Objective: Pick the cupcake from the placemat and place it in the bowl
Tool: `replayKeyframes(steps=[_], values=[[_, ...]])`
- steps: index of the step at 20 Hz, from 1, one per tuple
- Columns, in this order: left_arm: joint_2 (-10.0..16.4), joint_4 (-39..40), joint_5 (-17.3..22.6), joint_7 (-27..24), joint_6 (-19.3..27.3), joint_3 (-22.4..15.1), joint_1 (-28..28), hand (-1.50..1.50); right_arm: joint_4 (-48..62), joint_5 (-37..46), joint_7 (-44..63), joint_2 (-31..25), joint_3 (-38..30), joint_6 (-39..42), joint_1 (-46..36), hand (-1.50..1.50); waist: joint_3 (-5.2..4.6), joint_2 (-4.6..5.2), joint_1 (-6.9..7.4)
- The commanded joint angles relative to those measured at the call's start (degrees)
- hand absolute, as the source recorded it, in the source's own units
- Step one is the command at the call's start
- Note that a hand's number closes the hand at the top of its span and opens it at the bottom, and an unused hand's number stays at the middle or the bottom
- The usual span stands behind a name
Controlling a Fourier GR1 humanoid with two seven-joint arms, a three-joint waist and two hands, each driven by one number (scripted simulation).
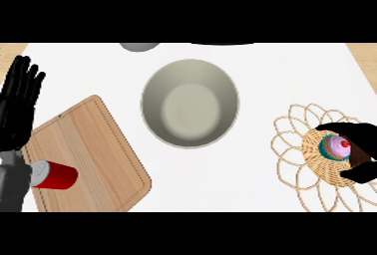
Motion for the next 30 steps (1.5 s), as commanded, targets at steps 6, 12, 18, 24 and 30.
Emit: replayKeyframes(steps=[6,12,18,24,30], values=[[-1.52,0.39,-1.45,-0.39,-0.44,-0.21,-0.09,0.0,6.17,2.61,-7.78,0.24,-1.69,-7.22,-3.54,1.5,0.0,0.01,-0.03],[-1.79,-3.72,-1.51,1.56,-0.41,0.08,2.57,0.0,2.88,1.85,-9.95,-0.33,-4.28,-9.38,-1.44,1.5,0.01,-0.08,0.01],[1.28,-0.58,-0.92,0.11,1.66,5.8,4.73,0.0,-0.37,3.64,19.16,7.34,-15.22,-13.91,18.89,1.5,-0.59,-2.42,-10.65],[1.1,-2.01,-1.15,-0.14,1.56,5.81,6.8,0.0,-19.12,5.51,29.5,13.87,-18.43,-20.81,28.88,1.5,-0.83,-2.43,-9.92],[0.97,-2.05,-1.1,-0.23,1.17,5.62,7.23,0.0,-42.67,4.8,34.23,21.23,-16.03,-19.44,37.18,1.5,-0.85,-1.84,-8.57]])
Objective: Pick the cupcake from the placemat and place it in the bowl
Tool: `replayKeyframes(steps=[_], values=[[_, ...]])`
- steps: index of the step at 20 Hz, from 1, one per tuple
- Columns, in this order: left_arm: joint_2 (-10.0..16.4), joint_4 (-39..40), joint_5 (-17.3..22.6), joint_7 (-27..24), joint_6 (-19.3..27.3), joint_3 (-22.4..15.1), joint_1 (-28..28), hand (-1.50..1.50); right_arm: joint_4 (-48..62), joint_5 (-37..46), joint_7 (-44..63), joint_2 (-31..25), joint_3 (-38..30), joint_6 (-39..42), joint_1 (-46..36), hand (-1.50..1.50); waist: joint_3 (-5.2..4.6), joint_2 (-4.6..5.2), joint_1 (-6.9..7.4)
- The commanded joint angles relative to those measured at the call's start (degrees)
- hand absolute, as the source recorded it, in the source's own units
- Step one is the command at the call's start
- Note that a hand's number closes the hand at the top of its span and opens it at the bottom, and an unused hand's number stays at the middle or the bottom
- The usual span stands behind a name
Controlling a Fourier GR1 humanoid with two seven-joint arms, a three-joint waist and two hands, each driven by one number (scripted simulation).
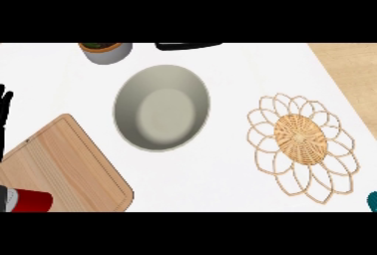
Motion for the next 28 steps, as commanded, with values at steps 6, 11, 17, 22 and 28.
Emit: replayKeyframes(steps=[6,11,17,22,28], values=[[-0.25,-1.67,0.26,0.62,-0.55,-1.25,-1.6,0.0,-39.05,0.74,8.71,9.14,7.75,3.89,8.16,1.5,0.15,0.72,2.64],[-1.23,-3.07,0.21,1.15,-0.84,-3.02,-2.5,0.0,-51.66,-1.58,15.87,13.11,14.3,8.62,5.6,1.5,0.22,1.18,5.26],[-1.77,-2.81,0.33,1.15,-1.69,-4.21,-3.03,0.0,-50.35,3.27,25.54,16.27,25.79,10.13,-3.94,1.5,0.17,1.52,8.06],[-1.51,-1.4,-0.47,1.83,-1.61,-5.15,-5.52,0.0,-45.61,6.32,40.07,16.36,33.41,12.79,-17.59,1.5,0.22,1.96,9.17],[-1.26,2.54,0.12,-0.28,-2.91,-4.46,-7.08,0.0,-36.46,7.48,58.69,16.41,41.81,19.85,-38.47,1.5,0.35,2.06,9.85]])
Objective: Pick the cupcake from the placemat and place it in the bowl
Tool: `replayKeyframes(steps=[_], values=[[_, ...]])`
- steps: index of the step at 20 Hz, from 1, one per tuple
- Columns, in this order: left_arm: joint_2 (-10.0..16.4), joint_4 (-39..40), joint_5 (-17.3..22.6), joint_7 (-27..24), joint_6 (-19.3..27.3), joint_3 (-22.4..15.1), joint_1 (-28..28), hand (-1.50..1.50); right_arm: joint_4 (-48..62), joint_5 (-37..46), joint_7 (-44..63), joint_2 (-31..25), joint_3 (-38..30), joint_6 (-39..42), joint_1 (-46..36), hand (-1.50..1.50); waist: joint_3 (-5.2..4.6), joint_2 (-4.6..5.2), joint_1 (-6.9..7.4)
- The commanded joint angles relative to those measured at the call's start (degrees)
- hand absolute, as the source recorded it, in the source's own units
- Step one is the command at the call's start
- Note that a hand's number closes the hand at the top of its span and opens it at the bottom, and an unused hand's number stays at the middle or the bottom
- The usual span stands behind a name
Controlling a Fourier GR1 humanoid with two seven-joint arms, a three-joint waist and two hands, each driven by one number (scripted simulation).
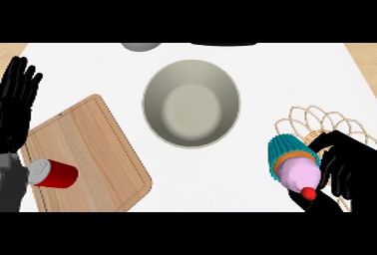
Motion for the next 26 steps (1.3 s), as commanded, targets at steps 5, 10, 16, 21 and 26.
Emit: replayKeyframes(steps=[5,10,16,21,26], values=[[-1.61,0.11,-0.7,0.39,0.33,-2.0,-1.73,0.0,12.49,0.17,23.29,0.95,8.14,0.81,-22.91,1.5,0.33,0.19,1.89],[-2.3,2.32,-1.27,-0.25,1.49,-1.85,-3.83,0.0,26.46,-4.88,24.14,0.96,5.68,-5.3,-30.5,1.5,0.46,0.68,1.56],[-1.55,0.74,-0.55,-0.78,-0.26,-1.45,-1.18,0.0,38.02,-1.5,25.22,0.96,9.26,-11.41,-31.37,1.5,0.54,0.35,1.38],[-2.24,2.69,-0.99,-1.91,-0.08,-1.92,-2.75,0.0,47.64,-1.75,24.01,0.95,4.4,-21.59,-30.02,1.5,0.61,0.89,1.79],[-1.87,1.78,-1.43,0.49,1.49,-1.75,-5.21,0.0,49.68,-6.68,19.36,0.95,3.16,-33.12,-27.91,-1.5,0.76,0.64,1.63]])
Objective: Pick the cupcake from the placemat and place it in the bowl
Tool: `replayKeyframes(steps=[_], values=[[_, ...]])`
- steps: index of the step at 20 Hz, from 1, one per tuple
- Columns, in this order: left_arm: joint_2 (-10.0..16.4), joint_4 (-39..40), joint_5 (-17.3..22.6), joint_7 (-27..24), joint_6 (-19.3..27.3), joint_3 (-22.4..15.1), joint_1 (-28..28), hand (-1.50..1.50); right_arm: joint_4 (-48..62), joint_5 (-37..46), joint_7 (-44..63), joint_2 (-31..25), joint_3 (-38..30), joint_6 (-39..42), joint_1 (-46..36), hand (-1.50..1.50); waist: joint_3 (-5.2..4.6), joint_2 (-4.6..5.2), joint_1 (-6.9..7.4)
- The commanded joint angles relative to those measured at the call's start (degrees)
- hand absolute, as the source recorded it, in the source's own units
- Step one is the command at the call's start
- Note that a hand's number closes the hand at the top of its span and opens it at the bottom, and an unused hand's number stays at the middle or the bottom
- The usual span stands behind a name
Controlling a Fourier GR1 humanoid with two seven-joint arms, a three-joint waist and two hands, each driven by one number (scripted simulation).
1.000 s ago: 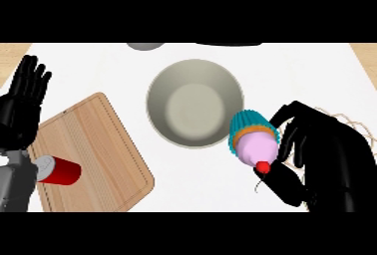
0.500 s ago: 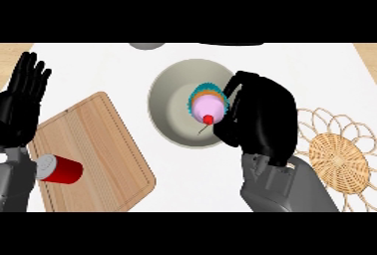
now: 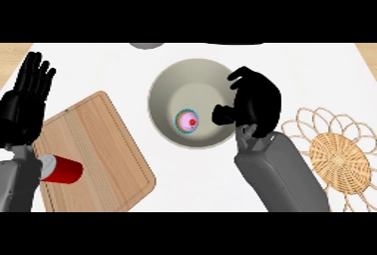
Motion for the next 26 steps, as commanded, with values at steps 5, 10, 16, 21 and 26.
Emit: replayKeyframes(steps=[5,10,16,21,26], values=[[0.0,-0.01,-0.44,0.94,0.38,-0.4,-1.36,0.0,6.34,-1.14,1.17,0.56,-1.0,-27.82,-1.65,-1.5,0.06,0.12,0.23],[-1.56,-2.74,-0.23,0.1,0.79,-0.49,3.53,0.0,4.53,8.31,0.26,0.56,-3.47,-35.86,-0.22,-1.5,0.04,-0.74,-0.91],[0.18,-2.38,0.73,1.93,1.46,1.99,2.04,0.0,-6.35,14.71,1.35,0.57,-6.82,-39.48,9.15,-1.5,0.04,-1.18,-3.38],[2.7,-2.59,1.57,3.14,-0.23,3.5,2.86,0.0,-21.91,14.56,-0.08,0.57,-4.39,-40.67,23.5,-1.5,0.05,-1.23,-3.83],[0.4,-2.03,0.61,-0.11,0.25,2.59,5.0,0.0,-39.11,12.24,-6.24,0.58,-2.87,-38.97,40.84,-1.5,0.02,-1.04,-3.95]])
